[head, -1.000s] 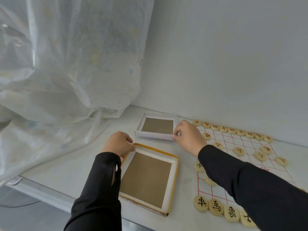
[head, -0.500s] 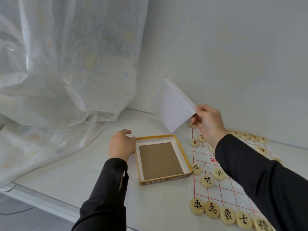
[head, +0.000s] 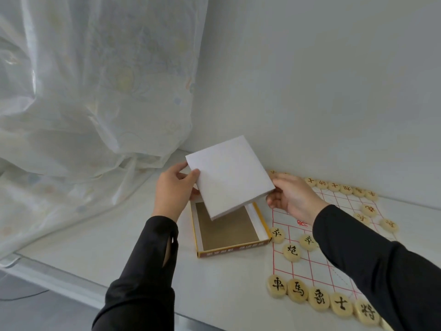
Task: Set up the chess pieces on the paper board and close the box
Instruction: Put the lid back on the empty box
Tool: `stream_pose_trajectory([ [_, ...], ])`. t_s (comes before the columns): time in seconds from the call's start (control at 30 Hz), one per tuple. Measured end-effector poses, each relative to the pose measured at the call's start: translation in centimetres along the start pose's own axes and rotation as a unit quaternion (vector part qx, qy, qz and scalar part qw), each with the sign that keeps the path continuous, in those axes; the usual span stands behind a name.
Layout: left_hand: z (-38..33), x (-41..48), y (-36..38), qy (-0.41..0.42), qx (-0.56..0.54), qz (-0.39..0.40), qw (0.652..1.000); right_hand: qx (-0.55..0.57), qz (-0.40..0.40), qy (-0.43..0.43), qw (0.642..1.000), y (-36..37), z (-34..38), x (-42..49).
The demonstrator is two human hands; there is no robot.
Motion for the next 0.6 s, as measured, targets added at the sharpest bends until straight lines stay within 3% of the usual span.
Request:
stream_pose_trajectory([
  [0.13,0.3,-0.4,0.2,-0.031,0.061,0.025,0.997,-0.187,-0.007,-0.040,0.982,-0.1,-0.1,-1.4],
  [0.3,0.8,-1.0,0.3,-0.041,0.101,0.042,0.993,-0.347,-0.028,-0.083,0.934,0.0,-0.8,-2.1],
  [0.47,0.9,-1.6,-0.1,-0.045,0.128,0.045,0.990,-0.367,-0.043,-0.082,0.926,0.2,-1.9,-2.4],
  [0.6,1.0,-1.7,-0.5,-0.050,0.168,0.048,0.983,-0.329,-0.032,-0.062,0.942,0.6,-2.0,-2.7],
])
Point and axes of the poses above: each hand's wrist, its own x-axis towards the middle knuckle, its own y-axis out of the palm, z = x × y, the point moved 1 cm from there along x, towards the middle knuckle, and after that the axes turned 10 degrees about x, right-handed, at the moved point
